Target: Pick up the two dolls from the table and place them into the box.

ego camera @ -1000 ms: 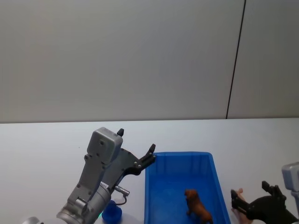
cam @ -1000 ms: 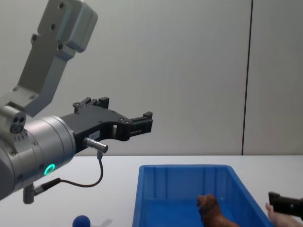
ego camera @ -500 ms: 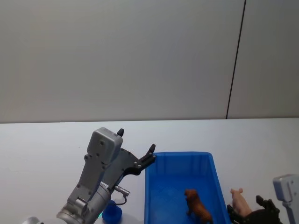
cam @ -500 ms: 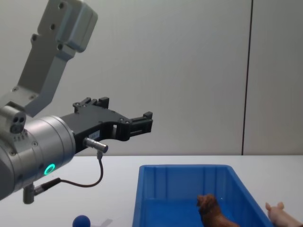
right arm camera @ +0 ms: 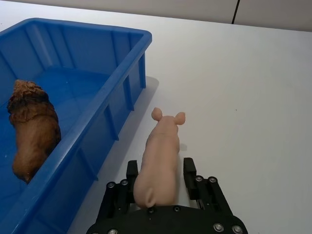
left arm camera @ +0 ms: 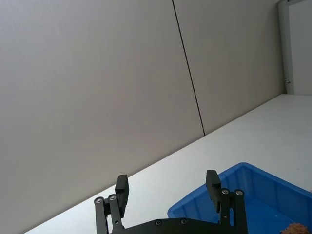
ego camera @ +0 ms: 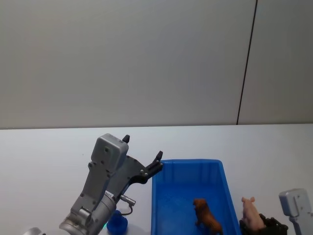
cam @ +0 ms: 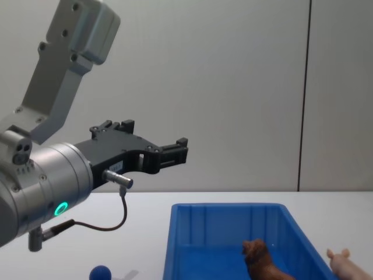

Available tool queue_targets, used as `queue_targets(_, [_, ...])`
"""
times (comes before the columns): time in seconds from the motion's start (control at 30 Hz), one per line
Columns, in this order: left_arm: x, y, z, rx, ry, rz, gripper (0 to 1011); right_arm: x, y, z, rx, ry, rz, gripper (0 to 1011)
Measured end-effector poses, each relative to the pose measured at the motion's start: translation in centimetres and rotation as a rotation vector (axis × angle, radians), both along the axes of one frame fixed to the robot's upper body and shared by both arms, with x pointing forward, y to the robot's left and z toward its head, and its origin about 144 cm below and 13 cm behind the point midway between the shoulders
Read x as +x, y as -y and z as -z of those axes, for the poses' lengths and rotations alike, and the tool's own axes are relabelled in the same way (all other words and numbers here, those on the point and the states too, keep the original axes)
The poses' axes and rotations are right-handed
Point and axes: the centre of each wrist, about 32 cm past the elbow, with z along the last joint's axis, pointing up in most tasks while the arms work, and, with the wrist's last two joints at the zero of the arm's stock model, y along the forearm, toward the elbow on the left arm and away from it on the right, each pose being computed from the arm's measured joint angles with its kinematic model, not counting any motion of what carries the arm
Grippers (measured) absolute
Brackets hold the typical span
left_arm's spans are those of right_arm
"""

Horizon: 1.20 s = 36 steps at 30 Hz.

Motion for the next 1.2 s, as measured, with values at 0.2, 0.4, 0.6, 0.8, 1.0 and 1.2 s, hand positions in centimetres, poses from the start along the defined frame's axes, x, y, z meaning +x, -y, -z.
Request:
queue_targets(0.2, [0.0,0.0,0.0,0.000,0.000,0.000,1001,-0.1,-0.1,-0.1,-0.008,0.012,0.003,413])
queue_targets(0.4, [0.0,0.0,0.0,0.000,0.000,0.000,1001,-0.2,-0.3,-0.8,-0.019,0.061,0.005,357])
queue_targets(0.6, [0.0,0.0,0.0,0.000,0.000,0.000,1001,-0.3,-0.4,-1.7,-0.020,0.109,-0.001,357])
queue_targets(0.8, [0.0,0.0,0.0,0.000,0.000,0.000,1001,-0.2,-0.6,-2.6,-0.012,0.153,-0.023,357])
queue_targets(1.0, [0.0,0.0,0.0,0.000,0.000,0.000,1001,0.3,-1.1,-3.6,0.003,0.197,-0.069,357])
queue_targets(1.2, [0.0,0.0,0.0,0.000,0.000,0.000,1001,1.5,-2.0,-4.3,0.015,0.230,-0.127,357])
